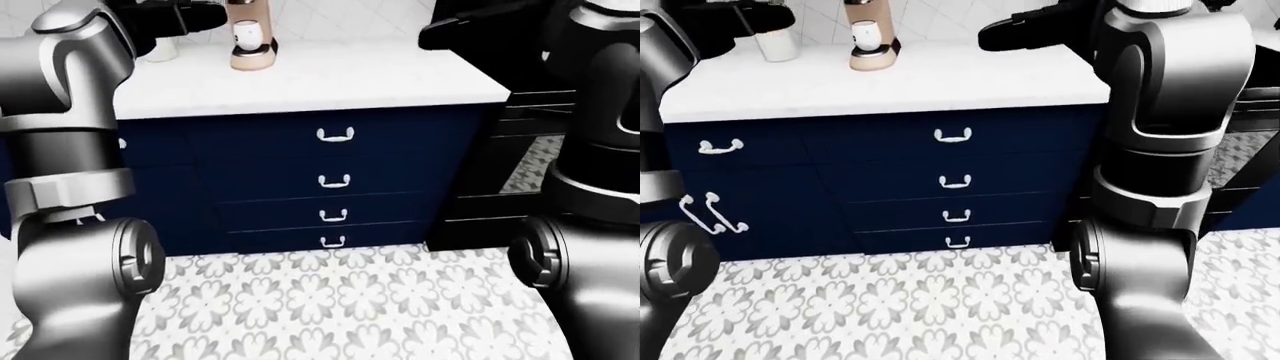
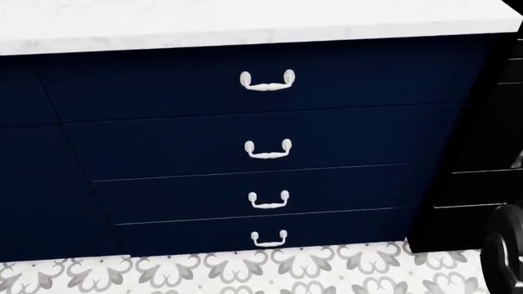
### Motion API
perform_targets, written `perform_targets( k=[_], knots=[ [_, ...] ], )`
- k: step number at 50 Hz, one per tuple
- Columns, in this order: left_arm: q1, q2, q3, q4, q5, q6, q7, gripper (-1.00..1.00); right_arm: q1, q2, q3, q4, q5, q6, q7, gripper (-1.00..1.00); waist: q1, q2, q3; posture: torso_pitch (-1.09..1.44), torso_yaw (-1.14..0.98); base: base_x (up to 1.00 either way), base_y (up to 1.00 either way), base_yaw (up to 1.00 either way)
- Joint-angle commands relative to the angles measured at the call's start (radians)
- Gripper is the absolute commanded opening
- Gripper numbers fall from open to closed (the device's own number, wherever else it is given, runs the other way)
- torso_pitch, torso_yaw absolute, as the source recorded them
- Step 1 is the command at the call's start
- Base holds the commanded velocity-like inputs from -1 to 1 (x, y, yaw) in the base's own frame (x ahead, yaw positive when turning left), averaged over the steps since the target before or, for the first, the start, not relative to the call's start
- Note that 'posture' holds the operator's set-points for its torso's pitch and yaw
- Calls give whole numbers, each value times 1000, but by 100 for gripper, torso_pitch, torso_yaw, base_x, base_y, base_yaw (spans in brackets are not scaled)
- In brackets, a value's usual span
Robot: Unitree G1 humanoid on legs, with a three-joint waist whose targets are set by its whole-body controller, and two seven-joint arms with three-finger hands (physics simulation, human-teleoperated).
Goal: Press the button on the coffee machine to serve coffee.
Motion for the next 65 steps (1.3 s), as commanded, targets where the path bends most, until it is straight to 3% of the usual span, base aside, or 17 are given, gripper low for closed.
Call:
perform_targets(
  k=[1, 5, 7, 8, 10, 16, 20, 30, 34, 37, 45, 49, 50, 58, 63, 64, 65],
  knots=[
    [-51, 9, 1, -48, -7, -26, -3, 100, -46, -20, -20, -24, -14, -31, -6, 100, -10, 7, -36, 0, 0, 20, 0, 0],
    [-51, 8, 1, -42, -8, -33, -2, 100, -50, -16, -18, -17, -18, -34, -4, 100, 2, -41, -27, 0, 0, 20, 0, 0],
    [-51, 11, 5, -35, -10, -38, 0, 100, -48, -16, -17, -17, -22, -35, -3, 100, 8, -100, -40, 0, 0, 21, 0, 0],
    [-50, 13, 5, -36, -12, -38, 0, 100, -42, -14, -17, -19, -24, -35, -2, 100, 0, -60, -30, 0, 0, 20, 0, 0],
    [-49, 15, 4, -38, -12, -36, 0, 100, -46, -12, -17, -21, -25, -30, 0, 100, 4, -88, -30, 0, 0, 21, 0, 0],
    [-58, 18, 3, -13, -13, -56, -1, 100, -51, -10, -13, -7, -33, -38, 6, 100, -4, -31, -19, 0, 0, 20, 0, 0],
    [-58, 20, 3, -27, -15, -39, 2, 100, -62, -10, -12, 4, -38, -39, 10, 100, -20, 63, -40, 0, 0, 20, 0, 0],
    [-57, 22, 6, -20, -17, -45, 2, 100, -52, -4, -14, -6, -48, -33, 14, 100, -8, -10, -33, 0, 0, 18, 0, 0],
    [-54, 22, 4, -17, -16, -52, 0, 100, -56, -2, -15, -1, -49, -36, 14, 100, 6, -93, -48, 0, 0, 15, 0, 0],
    [-55, 23, 3, -20, -17, -45, 1, 100, -60, 0, -15, -1, -50, -32, 13, 100, 8, -92, -37, 0, 0, 15, 0, 0],
    [-48, 25, 5, -29, -19, -41, 2, 100, -64, 1, -12, 7, -52, -36, 15, 100, -1, -24, -31, 0, 0, 14, 1, 0],
    [-46, 26, 6, -37, -21, -34, 3, 100, -66, 3, -13, 1, -52, -29, 14, 100, -16, 57, -51, 0, 0, 13, 9, 0],
    [-45, 27, 7, -39, -22, -33, 3, 100, -65, 2, -13, 1, -52, -30, 15, 100, -16, 28, -47, 0, 0, 13, 11, 0],
    [-47, 30, 7, -45, -24, -22, 6, 100, -67, 6, -10, 9, -55, -35, 14, 100, -12, -4, -40, 0, 0, 12, 12, 0],
    [-37, 26, 5, -37, -22, -39, 4, 100, -73, 7, -12, 20, -55, -43, 14, 100, 2, -108, -52, 0, 0, 7, 16, 0],
    [-39, 25, 5, -34, -21, -41, 4, 100, -72, 7, -12, 23, -55, -47, 15, 100, -3, -61, -43, 0, 0, 8, 19, 0],
    [-44, 25, 4, -34, -21, -37, 5, 100, -71, 7, -13, 21, -54, -45, 15, 100, 1, -87, -45, 0, 0, 7, 20, 0]
  ],
)
